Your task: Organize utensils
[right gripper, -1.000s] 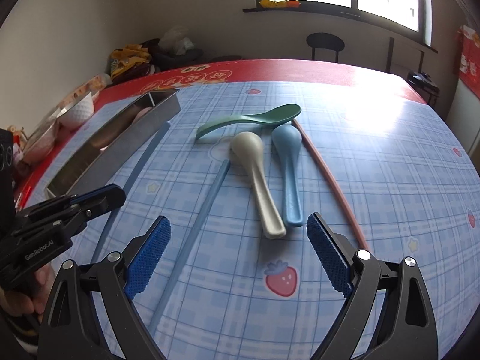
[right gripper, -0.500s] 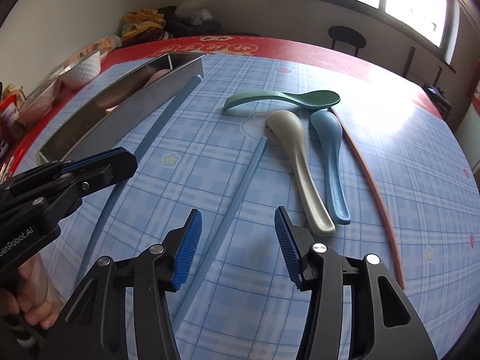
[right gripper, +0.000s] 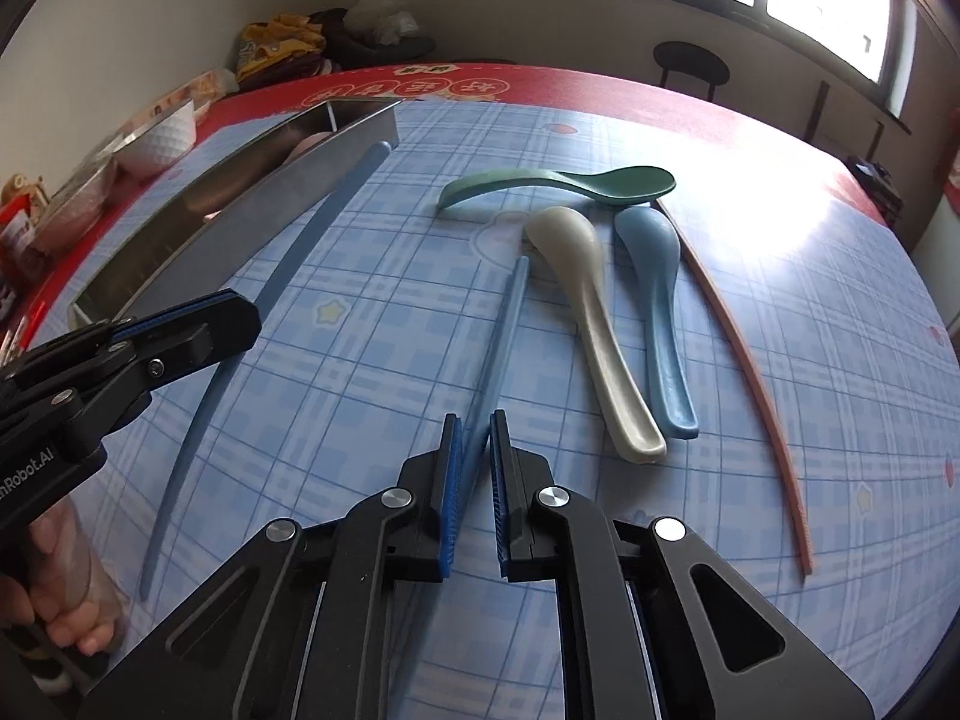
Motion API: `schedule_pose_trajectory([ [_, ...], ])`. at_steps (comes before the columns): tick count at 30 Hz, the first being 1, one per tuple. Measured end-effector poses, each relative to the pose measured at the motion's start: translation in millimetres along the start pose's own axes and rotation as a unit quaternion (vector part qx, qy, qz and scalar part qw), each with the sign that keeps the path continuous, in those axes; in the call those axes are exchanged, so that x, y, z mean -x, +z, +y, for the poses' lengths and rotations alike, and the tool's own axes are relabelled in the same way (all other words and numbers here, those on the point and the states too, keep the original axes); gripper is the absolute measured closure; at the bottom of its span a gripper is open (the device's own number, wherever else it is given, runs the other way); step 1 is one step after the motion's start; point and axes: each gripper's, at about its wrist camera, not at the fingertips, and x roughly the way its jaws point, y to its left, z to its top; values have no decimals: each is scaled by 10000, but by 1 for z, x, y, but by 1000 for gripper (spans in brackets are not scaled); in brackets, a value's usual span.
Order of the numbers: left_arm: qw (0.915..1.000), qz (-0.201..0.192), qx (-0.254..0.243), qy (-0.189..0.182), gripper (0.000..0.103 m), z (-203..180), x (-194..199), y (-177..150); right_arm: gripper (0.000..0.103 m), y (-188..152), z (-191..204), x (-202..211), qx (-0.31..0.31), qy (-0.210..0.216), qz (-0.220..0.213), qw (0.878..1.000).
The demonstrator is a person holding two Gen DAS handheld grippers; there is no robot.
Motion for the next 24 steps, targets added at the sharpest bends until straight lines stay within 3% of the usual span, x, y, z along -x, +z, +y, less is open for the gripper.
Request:
schedule_pose_trajectory([
  [14, 10000, 8, -13, -1, 97, -1, -1, 0, 94, 9, -1, -8, -201, 49, -116, 9997],
  [20, 10000, 12, -31, 14, 97, -1, -1, 0, 95, 4, -13, -6, -517, 492, -200, 9972],
  [24, 10000, 12, -42, 22, 97, -1, -1, 0, 97, -1, -14, 9, -511, 669, -615, 9945],
])
